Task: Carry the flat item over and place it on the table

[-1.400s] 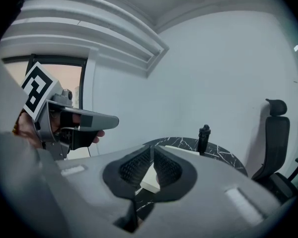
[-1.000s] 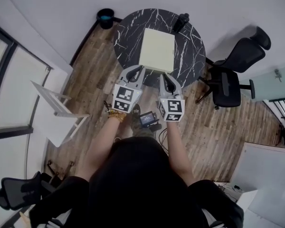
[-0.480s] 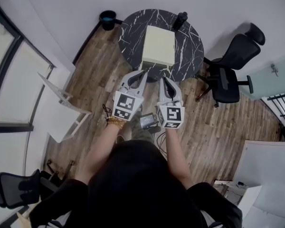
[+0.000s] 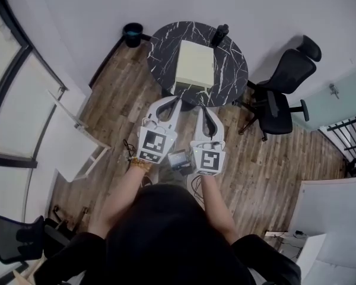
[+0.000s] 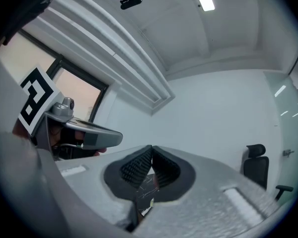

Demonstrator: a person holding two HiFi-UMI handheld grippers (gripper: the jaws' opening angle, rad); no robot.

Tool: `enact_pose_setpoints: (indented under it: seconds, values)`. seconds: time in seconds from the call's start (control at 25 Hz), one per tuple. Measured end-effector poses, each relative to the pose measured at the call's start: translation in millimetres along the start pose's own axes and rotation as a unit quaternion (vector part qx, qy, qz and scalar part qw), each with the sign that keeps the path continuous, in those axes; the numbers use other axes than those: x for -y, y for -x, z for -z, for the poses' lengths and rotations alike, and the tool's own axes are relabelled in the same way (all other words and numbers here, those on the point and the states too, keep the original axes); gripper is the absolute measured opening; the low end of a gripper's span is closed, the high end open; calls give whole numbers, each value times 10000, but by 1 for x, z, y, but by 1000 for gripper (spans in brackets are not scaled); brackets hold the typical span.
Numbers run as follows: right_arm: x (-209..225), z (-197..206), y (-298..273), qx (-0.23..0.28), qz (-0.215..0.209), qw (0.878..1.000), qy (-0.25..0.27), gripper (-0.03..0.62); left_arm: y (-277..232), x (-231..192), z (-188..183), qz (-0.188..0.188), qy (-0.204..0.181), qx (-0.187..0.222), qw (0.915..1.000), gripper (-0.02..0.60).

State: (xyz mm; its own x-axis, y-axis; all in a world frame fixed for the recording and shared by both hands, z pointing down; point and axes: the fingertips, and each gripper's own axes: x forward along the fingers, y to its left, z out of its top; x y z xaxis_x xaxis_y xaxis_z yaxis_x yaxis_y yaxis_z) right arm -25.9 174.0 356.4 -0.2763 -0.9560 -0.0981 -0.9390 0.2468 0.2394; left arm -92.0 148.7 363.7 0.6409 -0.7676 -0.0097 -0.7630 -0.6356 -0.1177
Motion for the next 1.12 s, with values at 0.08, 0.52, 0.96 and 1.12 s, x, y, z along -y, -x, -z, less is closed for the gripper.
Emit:
enact_pose_setpoints:
  seconds: [0.08, 0.52, 0.96, 1.12]
  values:
    - [-5, -10, 5, 164, -12, 9998, 100, 0, 7, -4, -7, -130, -3, 101, 9999, 8]
    - [-14, -37, 19, 373, 58, 9991, 173, -1, 36, -5, -36, -482, -190, 517, 9973, 8]
    - [-11, -51, 38, 532, 92, 9984, 182, -2, 42, 27, -33, -296, -266, 514, 9979, 8]
    - [-15, -49, 44, 516, 49, 9985, 180, -2, 46, 33, -32, -287, -292, 512, 9979, 8]
